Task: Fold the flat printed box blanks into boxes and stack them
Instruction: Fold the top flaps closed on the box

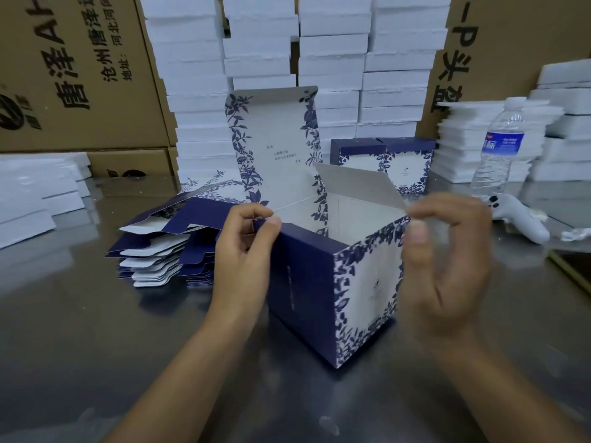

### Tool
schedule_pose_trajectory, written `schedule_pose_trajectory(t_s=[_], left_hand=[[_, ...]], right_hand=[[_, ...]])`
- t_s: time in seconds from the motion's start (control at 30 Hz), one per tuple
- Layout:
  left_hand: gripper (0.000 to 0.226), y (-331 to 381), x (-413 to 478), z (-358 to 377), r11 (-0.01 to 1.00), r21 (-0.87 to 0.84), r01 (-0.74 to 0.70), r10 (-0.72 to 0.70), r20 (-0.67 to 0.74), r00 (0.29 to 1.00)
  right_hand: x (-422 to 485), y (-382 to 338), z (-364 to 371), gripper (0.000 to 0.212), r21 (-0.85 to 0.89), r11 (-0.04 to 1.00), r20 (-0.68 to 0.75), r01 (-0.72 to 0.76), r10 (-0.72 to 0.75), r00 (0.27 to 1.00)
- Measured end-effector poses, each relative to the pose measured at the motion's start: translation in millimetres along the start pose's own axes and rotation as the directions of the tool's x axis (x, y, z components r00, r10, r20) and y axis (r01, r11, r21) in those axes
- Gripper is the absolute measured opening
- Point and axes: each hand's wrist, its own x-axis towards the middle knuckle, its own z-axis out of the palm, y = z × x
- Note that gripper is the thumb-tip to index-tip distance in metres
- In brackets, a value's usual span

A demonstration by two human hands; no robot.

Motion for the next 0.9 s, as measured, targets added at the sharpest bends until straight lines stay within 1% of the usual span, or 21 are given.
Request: schedule_pose_trajectory(t_s=[0.03, 0.07, 0.1, 0.13, 0.2, 0.23, 0.27, 0.3, 0.37, 0.4, 0.47, 0.53, 0.6, 0.67, 0.77, 0.9], left_hand=[[0.013, 1, 1, -1, 0.999, -0.031, 0.030, -0.030, -0.005, 1.000], [0.010, 2, 2, -1, 0.996, -0.062, 0.057, -0.058, -0.006, 0.998], [0.009, 4, 2, -1, 0.992, -0.098, 0.085, -0.086, 0.000, 0.996], [0.013, 6, 1, -1, 0.986, -0.127, 0.110, -0.110, 0.007, 0.994], [0.020, 7, 1, 0, 0.978, -0.155, 0.142, -0.140, 0.023, 0.990], [0.021, 7, 1, 0, 0.976, -0.160, 0.149, -0.146, 0.031, 0.989], [0.023, 7, 1, 0, 0.972, -0.174, 0.155, -0.150, 0.043, 0.988], [0.025, 6, 1, -1, 0.965, -0.199, 0.169, -0.160, 0.062, 0.985], [0.027, 6, 0, -1, 0.943, -0.262, 0.204, -0.179, 0.116, 0.977], [0.029, 6, 0, -2, 0.933, -0.284, 0.223, -0.189, 0.144, 0.971], [0.033, 6, -1, -2, 0.916, -0.309, 0.255, -0.204, 0.187, 0.961], [0.036, 5, -2, -2, 0.911, -0.310, 0.272, -0.211, 0.219, 0.953], [0.036, 4, -2, -1, 0.912, -0.302, 0.277, -0.208, 0.242, 0.948], [0.035, 2, -1, 0, 0.910, -0.295, 0.290, -0.213, 0.266, 0.940], [0.034, -1, 0, 2, 0.913, -0.286, 0.292, -0.210, 0.284, 0.936], [0.031, -4, 2, 3, 0.914, -0.287, 0.286, -0.211, 0.265, 0.941]], right_hand=[[2, 0, 0, 0.007, 0.018, 0.994, -0.045, -0.110, 0.111, 0.993], [4, 1, -1, 0.004, 0.054, 0.969, -0.069, -0.242, 0.245, 0.967], [6, 0, -1, 0.011, 0.107, 0.923, -0.072, -0.370, 0.379, 0.923], [8, 2, -1, 0.014, 0.156, 0.861, -0.042, -0.484, 0.496, 0.867], [10, 4, -2, 0.015, 0.207, 0.720, 0.089, -0.662, 0.660, 0.746], [10, 6, -4, 0.016, 0.204, 0.641, 0.189, -0.740, 0.716, 0.672], [10, 9, -4, 0.021, 0.173, 0.579, 0.299, -0.797, 0.740, 0.603], [11, 11, -4, 0.027, 0.122, 0.545, 0.398, -0.830, 0.739, 0.544], [13, 10, -6, 0.043, 0.062, 0.510, 0.525, -0.858, 0.714, 0.463], [15, 9, -7, 0.046, 0.055, 0.503, 0.557, -0.863, 0.702, 0.444], [20, 6, -10, 0.045, 0.036, 0.537, 0.587, -0.843, 0.671, 0.452], [26, 4, -14, 0.049, 0.002, 0.567, 0.621, -0.824, 0.645, 0.445], [30, 3, -17, 0.046, -0.064, 0.616, 0.649, -0.785, 0.624, 0.436], [33, 2, -20, 0.038, -0.150, 0.650, 0.668, -0.744, 0.622, 0.409], [41, 1, -23, 0.036, -0.273, 0.669, 0.692, -0.691, 0.635, 0.342], [55, -4, -23, 0.029, -0.388, 0.683, 0.736, -0.619, 0.634, 0.238]])
